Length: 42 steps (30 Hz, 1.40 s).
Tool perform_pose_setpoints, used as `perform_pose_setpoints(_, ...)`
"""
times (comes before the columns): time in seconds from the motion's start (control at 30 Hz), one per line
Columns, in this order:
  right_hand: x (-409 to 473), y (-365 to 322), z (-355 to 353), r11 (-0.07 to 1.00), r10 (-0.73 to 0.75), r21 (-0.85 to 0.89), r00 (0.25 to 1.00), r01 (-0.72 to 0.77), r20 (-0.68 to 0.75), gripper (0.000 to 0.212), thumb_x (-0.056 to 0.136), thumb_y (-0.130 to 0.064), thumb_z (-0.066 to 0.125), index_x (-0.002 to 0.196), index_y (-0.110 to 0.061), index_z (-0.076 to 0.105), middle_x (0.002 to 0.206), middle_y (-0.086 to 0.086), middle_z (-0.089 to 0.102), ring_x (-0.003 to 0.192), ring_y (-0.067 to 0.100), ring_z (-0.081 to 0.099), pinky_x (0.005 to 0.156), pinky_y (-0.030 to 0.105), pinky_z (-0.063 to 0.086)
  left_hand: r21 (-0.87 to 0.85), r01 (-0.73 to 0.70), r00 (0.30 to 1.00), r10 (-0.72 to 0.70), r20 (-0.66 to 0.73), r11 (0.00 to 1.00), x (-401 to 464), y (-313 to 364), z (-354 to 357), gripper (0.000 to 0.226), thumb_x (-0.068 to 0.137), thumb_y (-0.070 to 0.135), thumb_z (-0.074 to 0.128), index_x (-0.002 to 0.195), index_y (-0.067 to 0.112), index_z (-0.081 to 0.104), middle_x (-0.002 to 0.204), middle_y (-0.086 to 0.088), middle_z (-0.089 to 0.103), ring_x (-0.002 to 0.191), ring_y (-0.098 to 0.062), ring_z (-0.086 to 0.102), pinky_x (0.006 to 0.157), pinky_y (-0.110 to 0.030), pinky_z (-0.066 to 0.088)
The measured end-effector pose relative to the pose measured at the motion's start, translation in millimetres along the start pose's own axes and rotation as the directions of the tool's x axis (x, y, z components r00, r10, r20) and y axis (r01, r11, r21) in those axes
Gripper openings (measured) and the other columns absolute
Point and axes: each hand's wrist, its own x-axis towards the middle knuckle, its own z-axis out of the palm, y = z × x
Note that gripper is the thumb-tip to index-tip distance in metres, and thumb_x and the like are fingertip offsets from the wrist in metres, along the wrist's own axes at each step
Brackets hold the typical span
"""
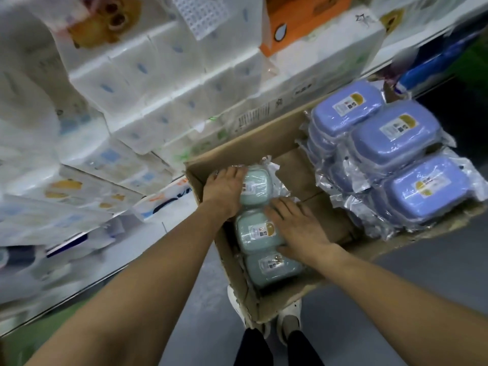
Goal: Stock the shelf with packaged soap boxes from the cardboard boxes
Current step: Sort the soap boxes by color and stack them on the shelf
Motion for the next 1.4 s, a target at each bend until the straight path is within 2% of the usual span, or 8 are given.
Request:
perform_pose_setpoints(0.13,-3.7,2.1,-6.9,1.000,-0.018,0.008,1.000,0.018,-0.012,0.096,0.070,-0.031,0.079,0.147,-0.022,0.021,0.156,0.005,0.011,0.144,0.026,0.012,0.114,0.044,0.027,0.071,0.002,1.000,-0.002,0.003,0.997,0.9,0.5,-1.4,0.099,0.075,0.033,0.080,0.151,0.015,0.019,0.144,-0.005,0.037,0.131,-0.026,0.038,0.110,-0.038,0.030)
perform_pose_setpoints(0.27,-15.9,6.8,-29.6,0.998,-0.066,0.005,0.997,0.066,-0.030,0.093,0.071,-0.027,0.076,0.146,-0.021,0.022,0.153,0.002,0.016,0.142,0.023,0.015,0.112,0.040,0.026,-0.056,0.064,0.998,-0.065,-0.016,0.996,-16.6,0.8,-15.8,0.101,0.066,0.040,0.086,0.145,0.016,0.028,0.135,-0.005,0.041,0.121,-0.026,0.042,0.098,-0.039,0.042)
perform_pose_setpoints(0.4,-31.5,17.6,-68.3,0.993,-0.117,0.007,0.990,0.118,-0.075,0.094,0.068,-0.033,0.076,0.146,-0.020,0.025,0.150,0.001,0.025,0.139,0.021,0.024,0.108,0.039,0.030,-0.228,0.134,0.980,-0.163,-0.112,0.964,-48.0,4.3,-48.4,0.102,0.064,0.047,0.085,0.144,0.016,0.030,0.136,-0.006,0.041,0.125,-0.027,0.038,0.104,-0.039,0.037)
perform_pose_setpoints(0.57,-54.4,21.0,-136.3,0.982,-0.177,0.020,0.952,0.188,-0.248,0.092,0.060,-0.041,0.077,0.138,-0.014,0.038,0.140,0.007,0.040,0.125,0.024,0.037,0.098,0.041,0.043,-0.479,0.179,0.885,-0.353,-0.304,0.860,-109.1,8.6,-115.0,0.097,0.061,0.043,0.081,0.142,0.016,0.036,0.127,-0.006,0.045,0.117,-0.028,0.039,0.098,-0.041,0.041)
perform_pose_setpoints(0.83,-72.0,7.8,-254.4,0.942,-0.303,-0.013,0.833,0.336,-0.462,0.084,0.060,-0.046,0.057,0.134,-0.025,0.026,0.134,0.000,0.037,0.123,0.020,0.038,0.098,0.043,0.044,-0.585,0.117,0.737,-0.465,-0.490,0.802,-203.2,-8.8,-210.6,0.099,0.044,0.062,0.063,0.133,0.021,0.045,0.112,0.002,0.047,0.104,-0.021,0.044,0.086,-0.034,0.043)
perform_pose_setpoints(1.17,-50.9,-65.3,-391.4,0.816,-0.484,-0.089,0.591,0.571,-0.646,0.082,0.064,-0.039,0.078,0.132,-0.019,0.039,0.125,-0.004,0.044,0.107,0.012,0.047,0.085,0.028,0.047,-0.653,0.078,0.578,-0.568,-0.586,0.753,-298.3,-76.8,-304.8,0.056,0.066,0.040,0.076,0.110,0.035,0.041,0.099,0.013,0.039,0.086,-0.006,0.050,0.075,-0.029,0.045)
perform_pose_setpoints(1.3,-13.3,-98.8,-434.1,0.791,-0.486,-0.079,0.544,0.607,-0.685,0.083,0.060,-0.042,0.076,0.132,-0.021,0.039,0.124,-0.007,0.043,0.107,0.015,0.045,0.089,0.034,0.047,-0.645,0.120,0.508,-0.604,-0.613,0.755,-308.1,-129.0,-330.1,0.077,0.065,0.040,0.077,0.133,0.025,0.045,0.110,0.005,0.045,0.095,-0.014,0.052,0.083,-0.032,0.047)
perform_pose_setpoints(1.4,19.1,-122.2,-463.6,0.799,-0.400,0.032,0.570,0.601,-0.718,0.085,0.057,-0.044,0.075,0.132,-0.023,0.040,0.120,-0.013,0.040,0.109,0.012,0.042,0.089,0.035,0.047,-0.632,0.171,0.473,-0.626,-0.620,0.756,-305.8,-179.1,-346.2,0.091,0.062,0.036,0.081,0.141,0.018,0.039,0.122,-0.001,0.048,0.104,-0.019,0.052,0.091,-0.036,0.048)
